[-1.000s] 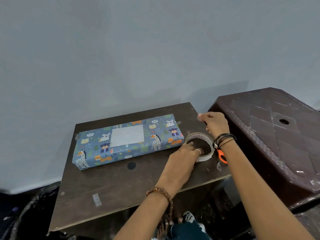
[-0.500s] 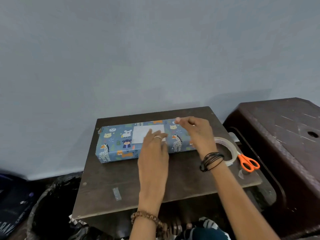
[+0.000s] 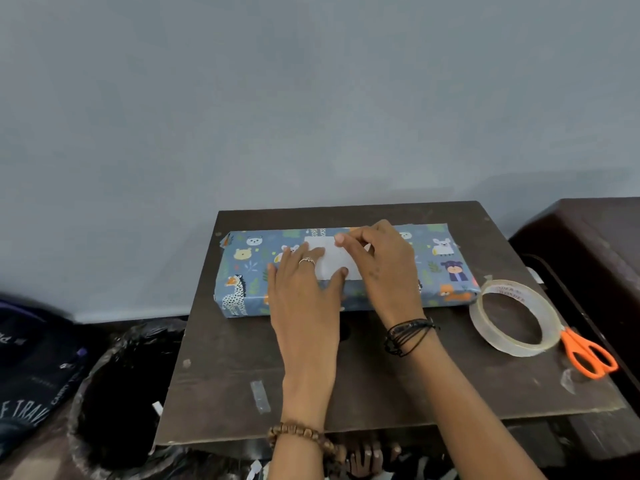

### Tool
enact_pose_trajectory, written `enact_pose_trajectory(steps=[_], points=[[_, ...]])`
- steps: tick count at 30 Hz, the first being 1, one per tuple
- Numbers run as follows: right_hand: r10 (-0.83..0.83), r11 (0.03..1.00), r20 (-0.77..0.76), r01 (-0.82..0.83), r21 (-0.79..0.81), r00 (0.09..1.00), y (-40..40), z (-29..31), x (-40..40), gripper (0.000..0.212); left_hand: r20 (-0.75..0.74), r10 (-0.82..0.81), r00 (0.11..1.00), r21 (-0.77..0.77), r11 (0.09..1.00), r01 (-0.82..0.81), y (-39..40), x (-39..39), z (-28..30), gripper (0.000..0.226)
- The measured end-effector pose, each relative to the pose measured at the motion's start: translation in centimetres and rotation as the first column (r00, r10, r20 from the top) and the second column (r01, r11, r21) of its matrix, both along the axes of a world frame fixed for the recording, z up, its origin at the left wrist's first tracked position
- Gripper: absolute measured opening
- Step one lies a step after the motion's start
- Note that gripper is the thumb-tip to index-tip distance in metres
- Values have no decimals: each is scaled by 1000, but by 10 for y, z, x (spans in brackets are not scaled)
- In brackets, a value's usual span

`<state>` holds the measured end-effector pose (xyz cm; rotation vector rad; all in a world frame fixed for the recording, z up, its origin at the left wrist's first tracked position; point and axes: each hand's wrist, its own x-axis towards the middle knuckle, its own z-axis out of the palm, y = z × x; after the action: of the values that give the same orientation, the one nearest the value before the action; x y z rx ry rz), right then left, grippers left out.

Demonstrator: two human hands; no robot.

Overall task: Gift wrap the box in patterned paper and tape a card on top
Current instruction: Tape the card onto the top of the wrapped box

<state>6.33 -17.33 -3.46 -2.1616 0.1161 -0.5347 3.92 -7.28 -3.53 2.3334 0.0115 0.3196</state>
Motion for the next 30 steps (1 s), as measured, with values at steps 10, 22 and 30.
enact_pose_trajectory(steps=[10, 22, 30], points=[[20, 993, -4, -21, -118, 1000, -1, -4, -1, 25, -9, 25, 1000, -26, 999, -25, -3, -1, -3, 42], [49, 998, -95, -53, -44, 994, -2, 1, -4, 23, -13, 61, 998, -59, 996, -62, -8, 1, 0, 53], [29, 999, -108, -31, -13, 994, -2, 1, -3, 7, -160, 128, 979, -218, 962, -162, -6, 17, 15, 82]])
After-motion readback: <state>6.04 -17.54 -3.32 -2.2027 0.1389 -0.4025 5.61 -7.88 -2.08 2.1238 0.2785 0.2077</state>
